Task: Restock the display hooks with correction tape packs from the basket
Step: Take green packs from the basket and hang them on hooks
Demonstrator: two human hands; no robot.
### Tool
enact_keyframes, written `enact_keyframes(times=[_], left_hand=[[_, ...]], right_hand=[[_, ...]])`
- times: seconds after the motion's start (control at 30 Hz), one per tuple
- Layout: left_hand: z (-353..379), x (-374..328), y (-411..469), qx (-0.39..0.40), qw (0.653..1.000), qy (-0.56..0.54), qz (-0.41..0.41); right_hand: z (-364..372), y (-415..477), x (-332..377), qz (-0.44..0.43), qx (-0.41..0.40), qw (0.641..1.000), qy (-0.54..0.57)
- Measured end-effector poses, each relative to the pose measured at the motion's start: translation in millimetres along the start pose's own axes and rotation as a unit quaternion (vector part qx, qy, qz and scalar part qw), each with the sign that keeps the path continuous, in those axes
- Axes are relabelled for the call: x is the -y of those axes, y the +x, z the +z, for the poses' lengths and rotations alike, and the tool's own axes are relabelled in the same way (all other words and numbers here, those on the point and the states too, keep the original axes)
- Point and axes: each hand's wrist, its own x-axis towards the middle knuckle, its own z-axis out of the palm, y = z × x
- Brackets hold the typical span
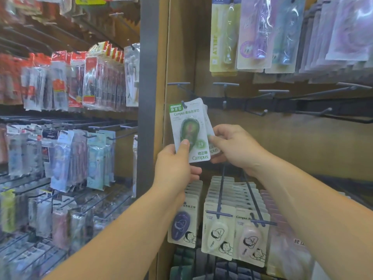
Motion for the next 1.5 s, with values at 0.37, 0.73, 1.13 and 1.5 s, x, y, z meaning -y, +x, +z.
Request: enact_keyframes(times=[0.37, 0.73, 1.13, 1.5], left_hand=[[21.1, 3.5, 27.3, -0.048, 0.997, 0.032, -0.043], [-5.3, 2.1, -30.7, -0.040, 0.996, 0.078, 0.011], [-29.3, 36.1, -118.2, 0.160, 0.800, 0.444, 0.372], [52.5, 128.9, -287.0, 0.422, 0.698, 0.415, 0.403]], right_hand=[[7.4, 16.9, -4.0, 0.073, -0.010, 0.995, -0.071], [-22.3, -46.1, 3.3, -0.009, -0.005, 0.976, -0.217], [-57.3, -246.0, -0.5, 0.038, -0.112, 0.913, -0.390], [-130.7, -506.8, -58.8, 0.340, -0.016, 0.781, -0.524]])
